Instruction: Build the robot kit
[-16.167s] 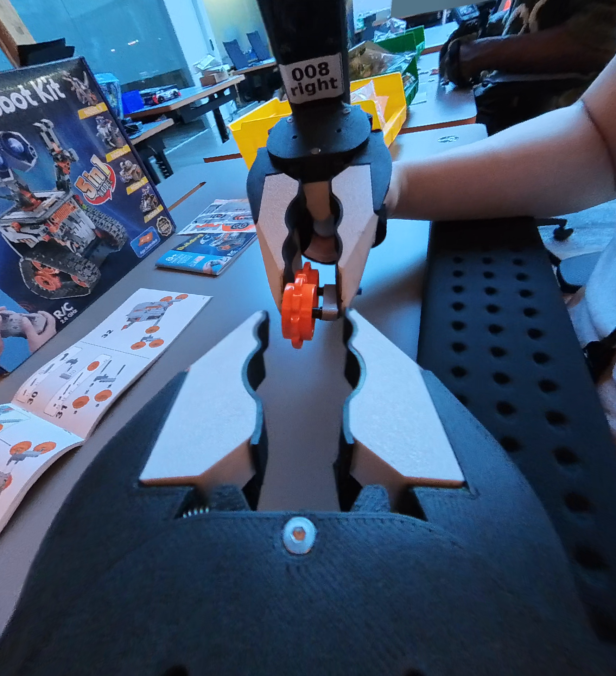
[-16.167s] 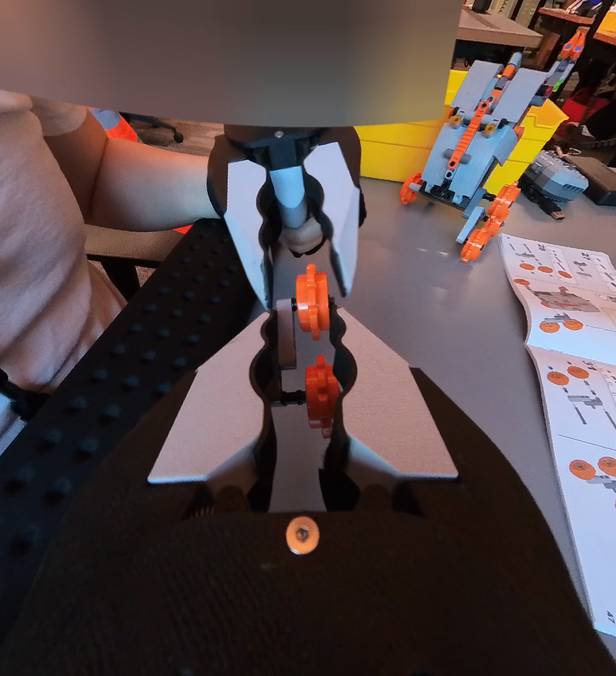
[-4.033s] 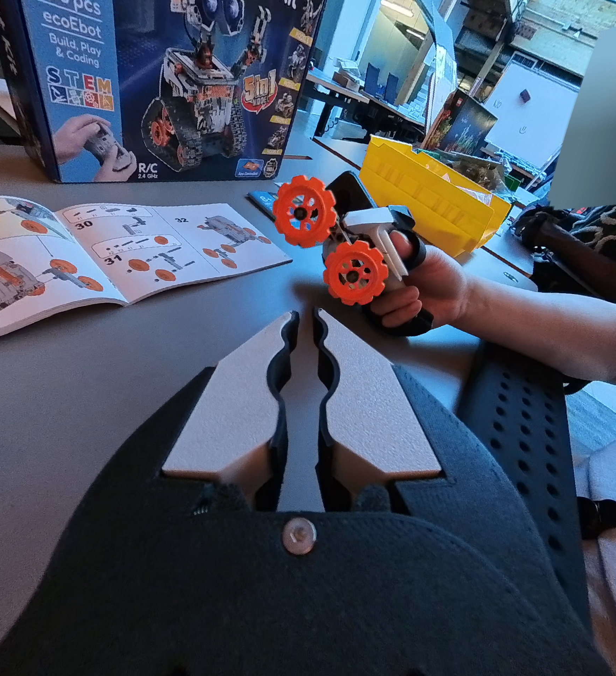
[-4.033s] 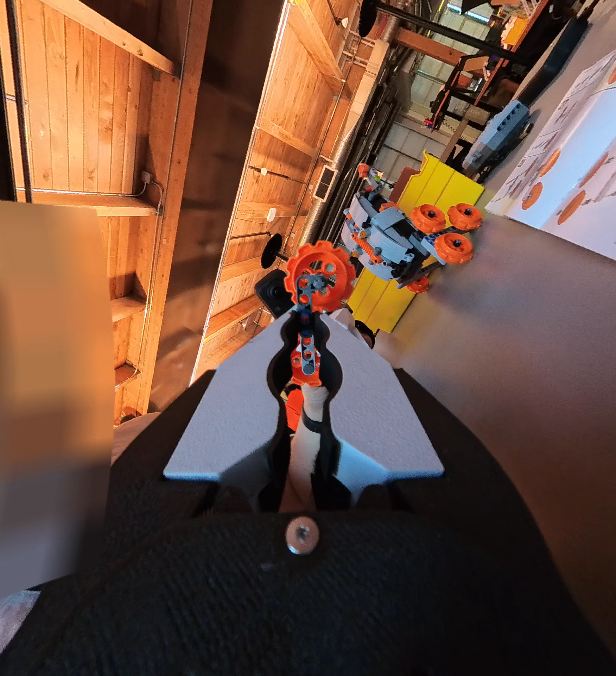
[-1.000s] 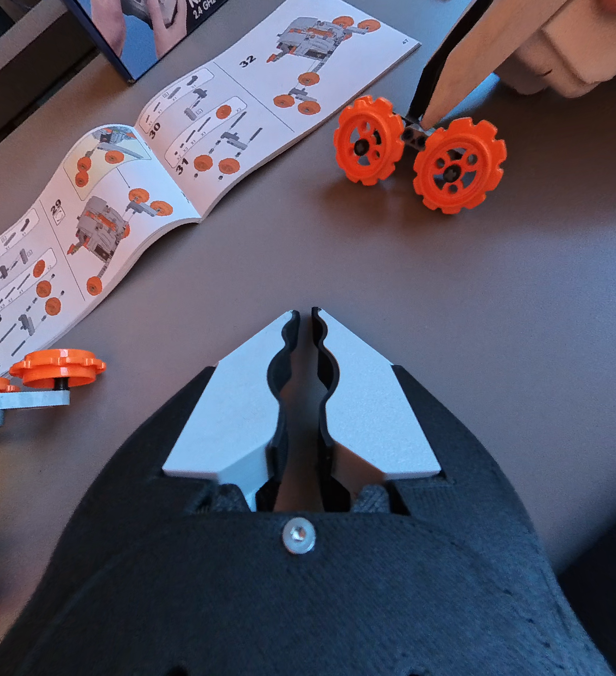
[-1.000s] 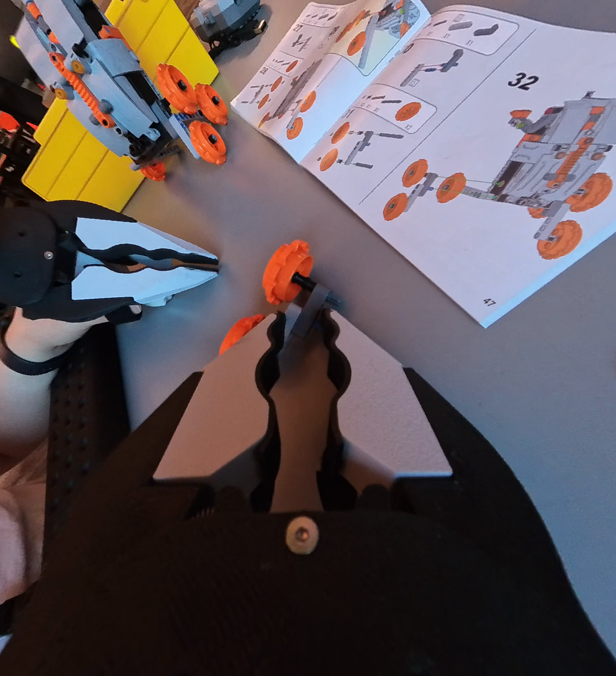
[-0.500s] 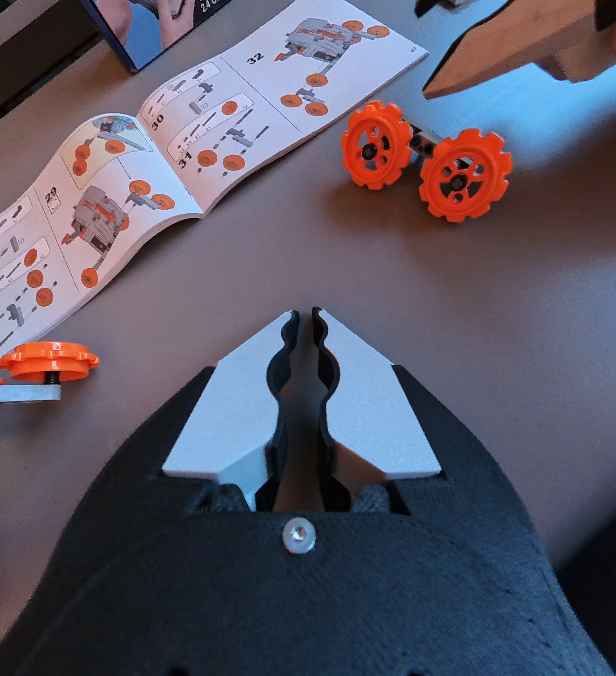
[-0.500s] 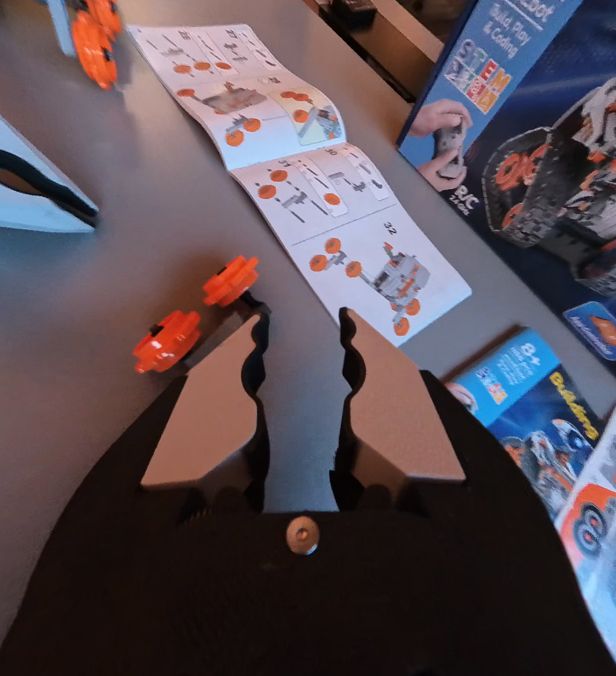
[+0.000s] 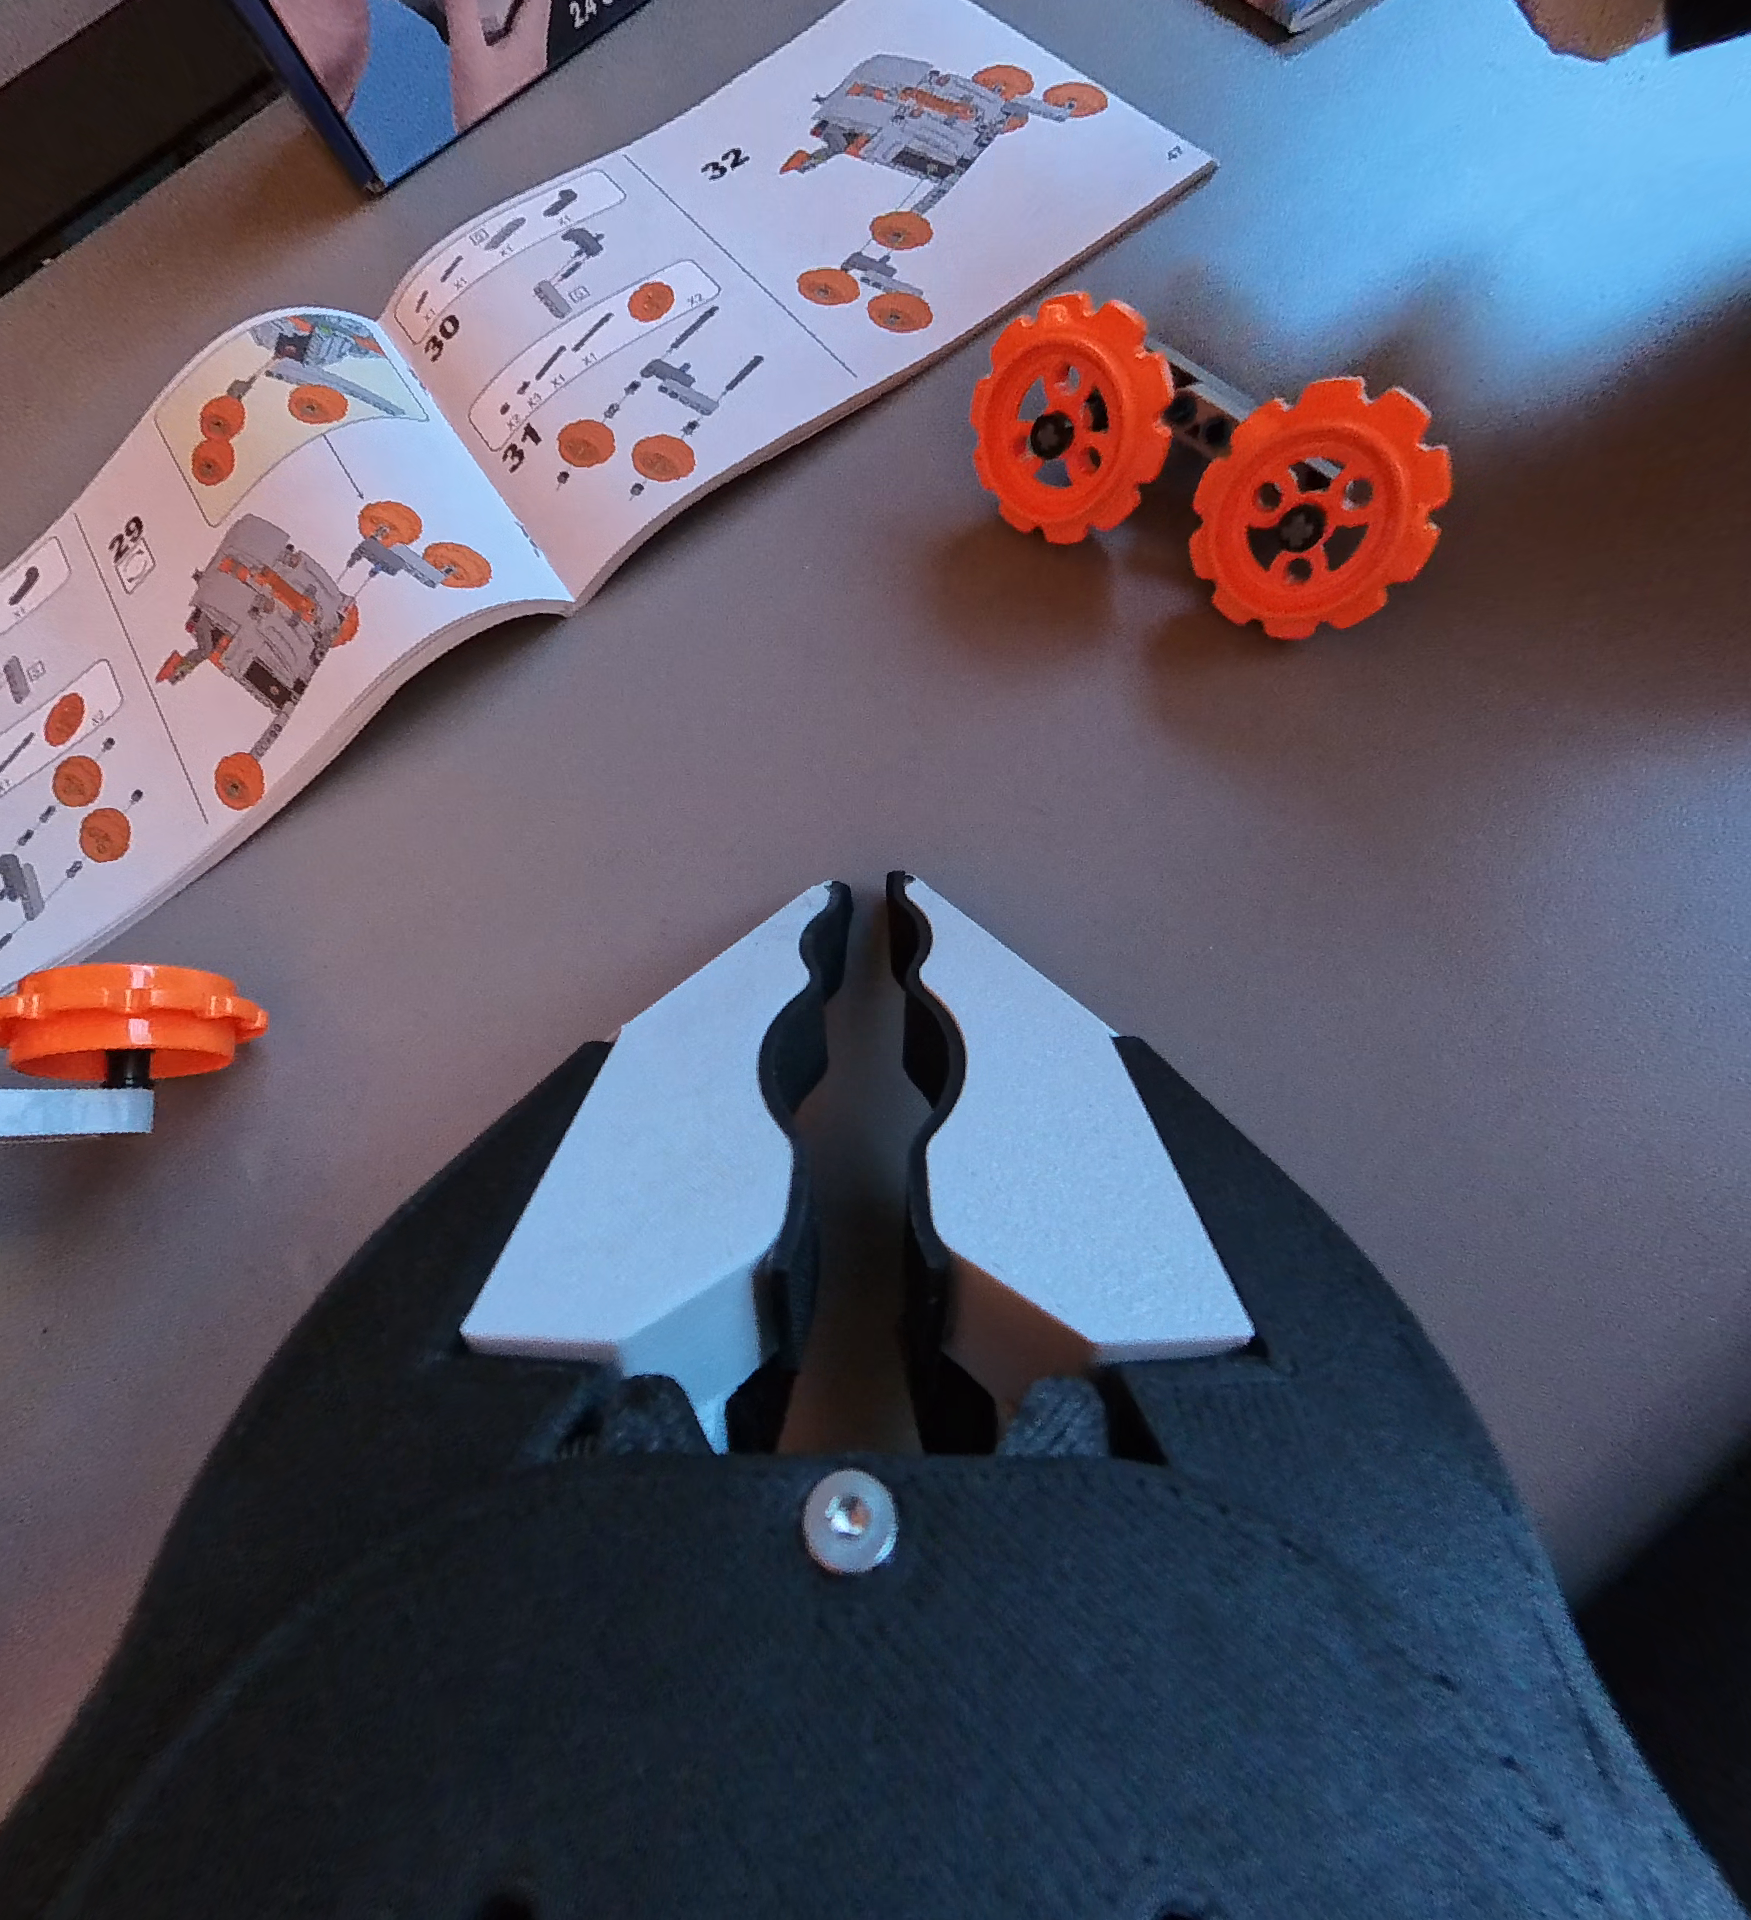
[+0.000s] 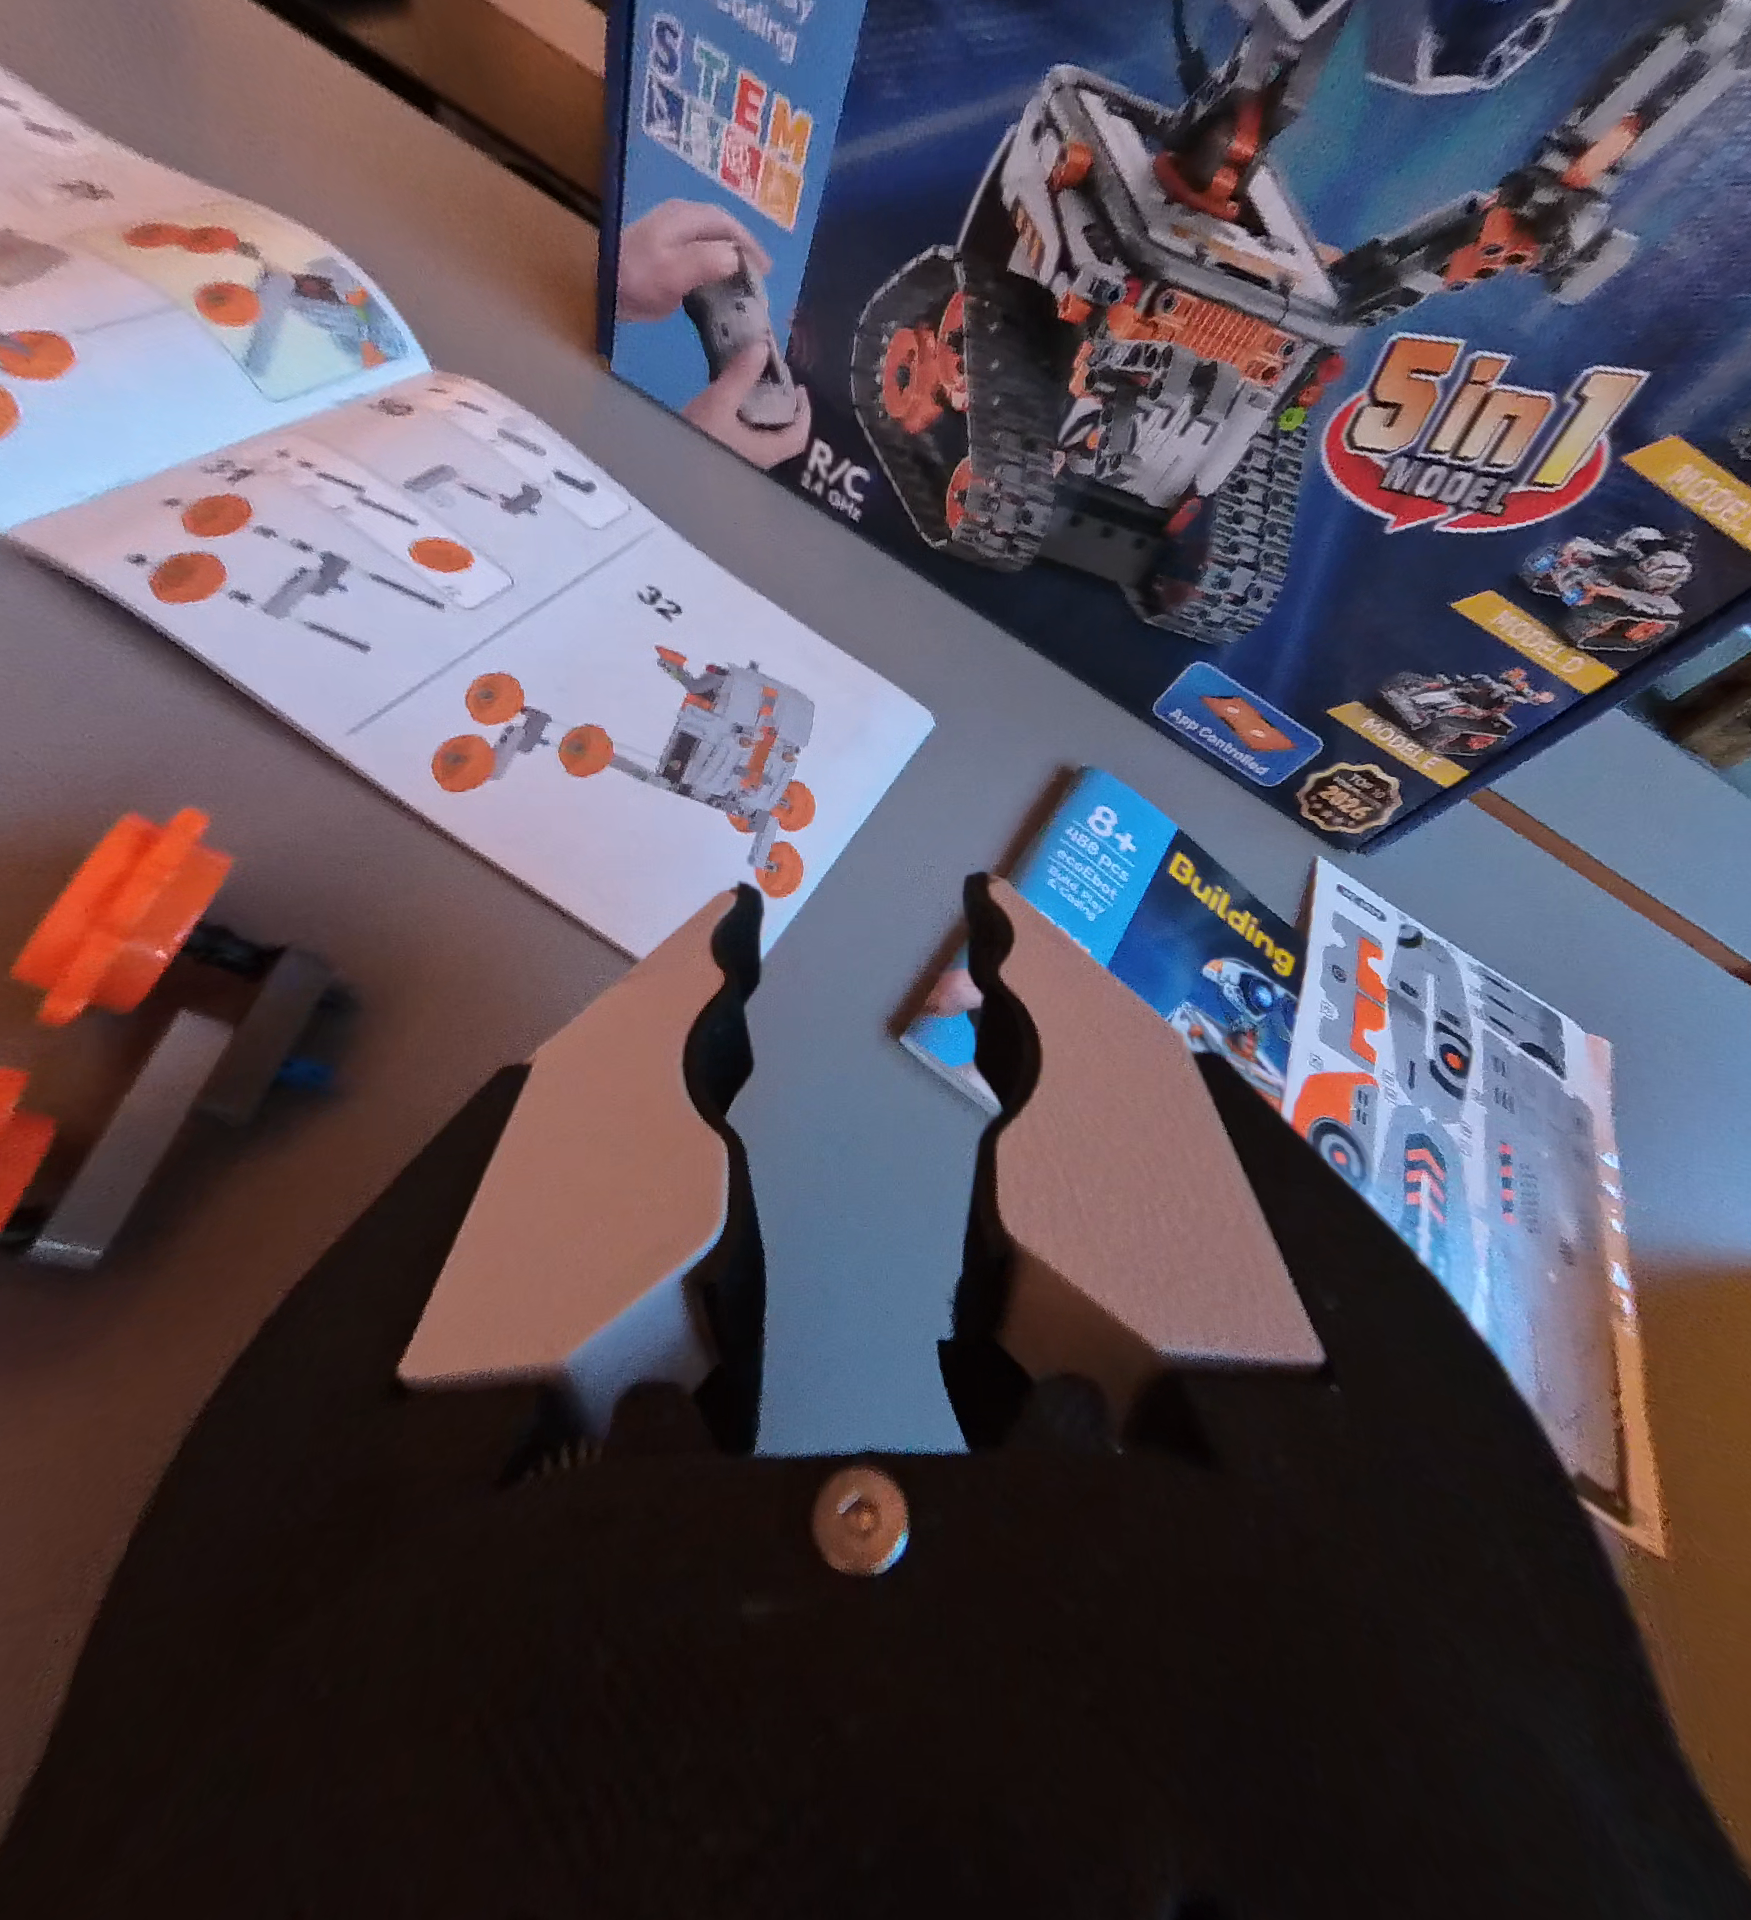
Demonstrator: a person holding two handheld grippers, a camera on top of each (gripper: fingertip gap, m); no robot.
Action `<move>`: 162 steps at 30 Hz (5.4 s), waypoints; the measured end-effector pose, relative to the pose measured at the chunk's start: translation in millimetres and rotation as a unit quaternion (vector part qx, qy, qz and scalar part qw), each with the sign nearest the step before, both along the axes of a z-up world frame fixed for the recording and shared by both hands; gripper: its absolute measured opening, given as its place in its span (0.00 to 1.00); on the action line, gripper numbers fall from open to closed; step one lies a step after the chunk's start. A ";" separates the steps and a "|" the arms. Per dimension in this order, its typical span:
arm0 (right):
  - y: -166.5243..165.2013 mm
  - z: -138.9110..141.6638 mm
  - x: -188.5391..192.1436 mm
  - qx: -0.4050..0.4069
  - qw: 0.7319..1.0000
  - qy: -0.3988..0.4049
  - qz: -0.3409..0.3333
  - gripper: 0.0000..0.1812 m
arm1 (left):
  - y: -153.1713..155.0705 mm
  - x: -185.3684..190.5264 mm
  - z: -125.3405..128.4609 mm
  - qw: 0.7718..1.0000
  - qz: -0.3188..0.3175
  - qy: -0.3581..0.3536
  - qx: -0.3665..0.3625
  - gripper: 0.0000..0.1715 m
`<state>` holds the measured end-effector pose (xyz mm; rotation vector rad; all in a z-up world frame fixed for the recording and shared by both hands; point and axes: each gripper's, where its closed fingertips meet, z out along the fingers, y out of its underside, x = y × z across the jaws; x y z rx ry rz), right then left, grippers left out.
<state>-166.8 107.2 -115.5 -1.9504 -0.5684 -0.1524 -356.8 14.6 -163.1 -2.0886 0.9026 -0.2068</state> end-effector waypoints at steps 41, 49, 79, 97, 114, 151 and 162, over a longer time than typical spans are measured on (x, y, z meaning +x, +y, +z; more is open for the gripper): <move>2.7 -16.6 -5.3 -0.043 0.999 0.014 0.031 0.29 | 1.4 0.6 -0.5 1.000 -0.003 -0.021 -0.018 0.04; 7.4 -20.3 1.5 -0.047 0.998 0.026 0.025 0.31 | 1.5 0.2 -0.6 0.999 -0.002 -0.027 -0.023 0.04; 29.7 144.5 -31.1 0.105 0.968 0.207 0.093 0.69 | 35.8 25.2 126.2 0.987 -0.012 -0.134 0.090 0.16; -12.5 137.4 -64.4 0.032 0.892 0.274 0.359 0.23 | 17.9 68.5 200.0 0.967 -0.197 -0.129 0.095 0.17; -70.8 -42.4 -75.6 -0.279 0.801 0.100 0.520 0.16 | 51.5 93.4 56.6 0.953 -0.225 -0.133 -0.153 0.09; -53.5 -26.0 -81.6 -0.100 0.837 -0.029 0.537 0.02 | 53.3 80.6 41.8 0.898 -0.258 -0.251 -0.254 0.27; -55.3 -17.2 -82.3 -0.209 0.825 0.129 0.509 0.22 | 45.1 88.2 23.9 0.912 -0.286 -0.175 -0.237 0.22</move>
